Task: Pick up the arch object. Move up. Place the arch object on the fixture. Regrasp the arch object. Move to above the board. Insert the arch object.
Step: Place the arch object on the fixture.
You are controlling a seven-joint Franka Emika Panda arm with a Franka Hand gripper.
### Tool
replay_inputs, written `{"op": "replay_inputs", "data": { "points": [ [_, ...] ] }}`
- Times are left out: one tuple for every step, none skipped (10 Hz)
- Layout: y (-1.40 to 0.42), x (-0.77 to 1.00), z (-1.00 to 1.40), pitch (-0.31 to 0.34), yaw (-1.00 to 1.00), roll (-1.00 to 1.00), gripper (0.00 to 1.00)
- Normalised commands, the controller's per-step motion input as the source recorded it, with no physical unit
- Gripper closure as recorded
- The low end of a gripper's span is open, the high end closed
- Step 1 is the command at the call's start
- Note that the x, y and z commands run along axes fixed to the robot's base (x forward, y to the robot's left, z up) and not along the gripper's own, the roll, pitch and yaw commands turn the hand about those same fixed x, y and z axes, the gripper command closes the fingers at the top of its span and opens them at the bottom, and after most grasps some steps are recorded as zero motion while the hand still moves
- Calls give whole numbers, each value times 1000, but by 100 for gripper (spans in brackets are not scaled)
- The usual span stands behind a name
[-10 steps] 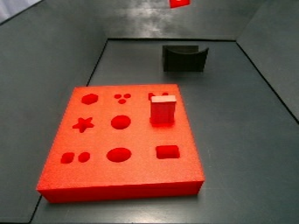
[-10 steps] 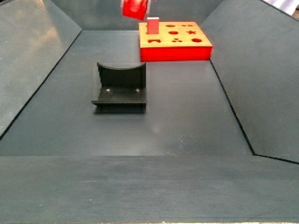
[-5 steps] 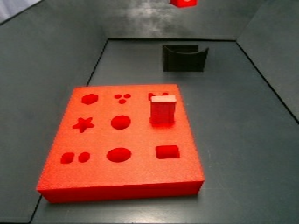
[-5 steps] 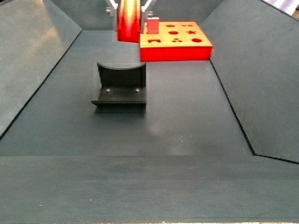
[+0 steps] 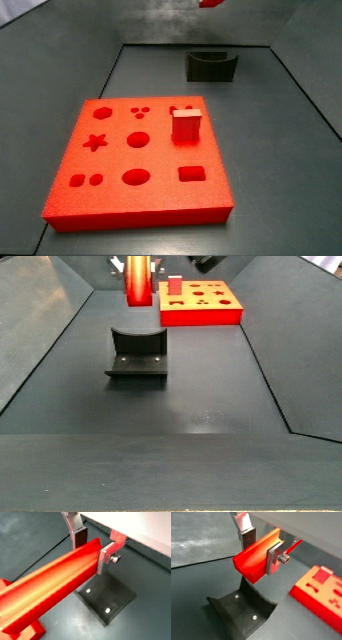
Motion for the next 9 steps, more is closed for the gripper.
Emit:
{"op": "replay_inputs", "data": {
  "points": [
    [59,136,-15,183,-178,-533,100],
    [54,94,-13,139,-172,-368,100],
    [39,72,-1,94,-154,-238,100],
    [60,100,-1000,1,-165,-1000,100],
    [71,104,-1000,-11,-157,-1000,100],
    [74,112,-1000,5,-151,-1000,100],
    [75,121,-1000,17,-147,-1000,100],
    [84,134,-1000,35,-147,-1000,100],
    [93,146,-1000,40,-146,-937,100]
  ]
}}
